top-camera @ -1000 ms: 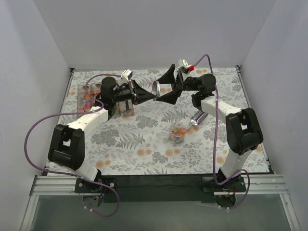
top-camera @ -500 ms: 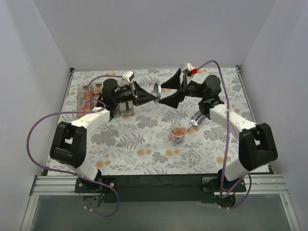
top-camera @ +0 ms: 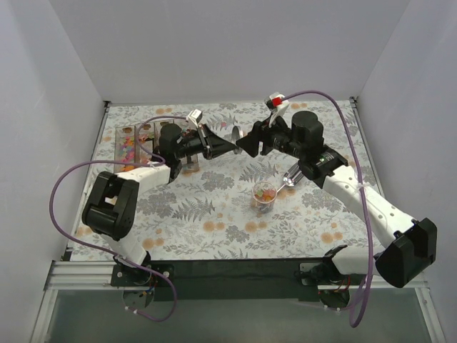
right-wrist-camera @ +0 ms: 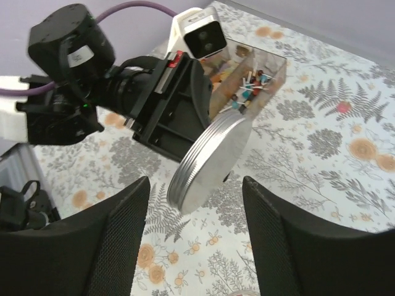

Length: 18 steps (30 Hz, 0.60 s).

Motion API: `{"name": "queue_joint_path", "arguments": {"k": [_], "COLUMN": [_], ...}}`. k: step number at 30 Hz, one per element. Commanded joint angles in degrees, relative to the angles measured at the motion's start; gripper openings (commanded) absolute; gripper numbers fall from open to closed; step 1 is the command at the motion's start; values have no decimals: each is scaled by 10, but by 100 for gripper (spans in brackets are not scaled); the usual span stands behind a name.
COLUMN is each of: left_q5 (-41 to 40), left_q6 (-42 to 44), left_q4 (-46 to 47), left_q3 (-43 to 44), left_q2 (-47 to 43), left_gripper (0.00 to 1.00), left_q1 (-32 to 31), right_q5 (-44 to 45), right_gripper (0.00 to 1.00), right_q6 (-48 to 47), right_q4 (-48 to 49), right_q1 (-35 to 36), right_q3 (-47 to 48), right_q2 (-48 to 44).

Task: Pack the candies
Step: Pick up the bottle lid at the center of the board.

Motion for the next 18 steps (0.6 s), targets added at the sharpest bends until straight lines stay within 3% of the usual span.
{"name": "queue_joint_path", "arguments": {"k": [1, 6, 12, 16, 18], "left_q5": [-16, -20, -25, -34, -38], "left_q6": [-140, -128, -97, -66, -55], "left_q4": [33, 30, 5, -28, -39], "left_q3": [2, 4, 14, 23, 23], "left_q2": [11, 15, 11, 4, 2], "left_gripper": [0, 0, 0, 0, 0], "left_q1": [-18, -23, -27, -31, -34], "right_q5": [147, 182, 186, 170, 165], "right_gripper": [63, 44, 33, 31, 23], "right_q6": [9, 29, 32, 32, 32], "right_q4": [-102, -124, -148, -159, -159], "right_q1": [26, 32, 35, 38, 40], "right_q3": [62, 74, 87, 89, 88], "right_q2": [9, 10, 20, 29, 26]}}
